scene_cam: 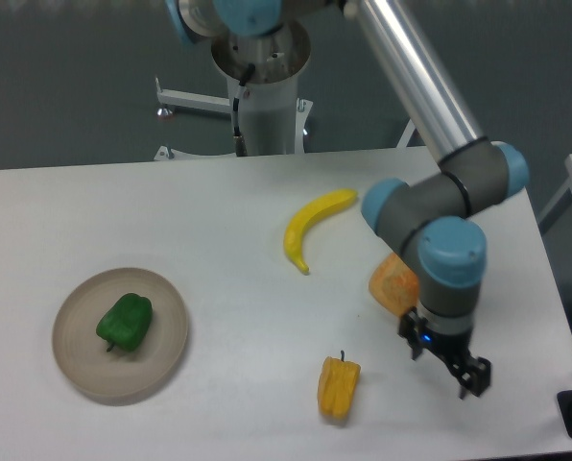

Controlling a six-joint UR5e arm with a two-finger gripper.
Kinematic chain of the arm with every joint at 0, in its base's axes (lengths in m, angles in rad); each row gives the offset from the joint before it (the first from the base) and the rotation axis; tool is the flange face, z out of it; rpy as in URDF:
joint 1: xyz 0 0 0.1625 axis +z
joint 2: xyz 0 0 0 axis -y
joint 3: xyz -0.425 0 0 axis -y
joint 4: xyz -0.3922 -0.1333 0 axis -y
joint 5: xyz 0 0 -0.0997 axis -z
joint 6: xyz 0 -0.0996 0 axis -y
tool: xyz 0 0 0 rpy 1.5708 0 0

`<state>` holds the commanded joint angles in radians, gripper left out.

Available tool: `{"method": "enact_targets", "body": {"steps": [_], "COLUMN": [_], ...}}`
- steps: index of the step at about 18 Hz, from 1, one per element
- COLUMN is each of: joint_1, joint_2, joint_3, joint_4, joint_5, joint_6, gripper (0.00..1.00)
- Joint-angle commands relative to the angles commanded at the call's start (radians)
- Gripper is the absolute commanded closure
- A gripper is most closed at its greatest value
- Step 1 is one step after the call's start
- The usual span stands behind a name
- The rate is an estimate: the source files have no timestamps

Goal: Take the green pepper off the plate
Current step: 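Move the open gripper over toward the green pepper on the plate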

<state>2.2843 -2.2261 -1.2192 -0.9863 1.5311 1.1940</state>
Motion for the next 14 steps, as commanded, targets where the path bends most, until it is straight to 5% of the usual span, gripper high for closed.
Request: {"method": "enact_targets", "body": {"steps": [8, 14], "joint_1": [-0.144, -0.285], "joint_2": [0.177, 0.192], "joint_3": [-0.221, -0.276], "joint_4": [0.009, 0.017], "joint_5": [-0.169, -0.212], "joint_6": [-0.519, -0.780], "gripper": [0.00, 0.00]}}
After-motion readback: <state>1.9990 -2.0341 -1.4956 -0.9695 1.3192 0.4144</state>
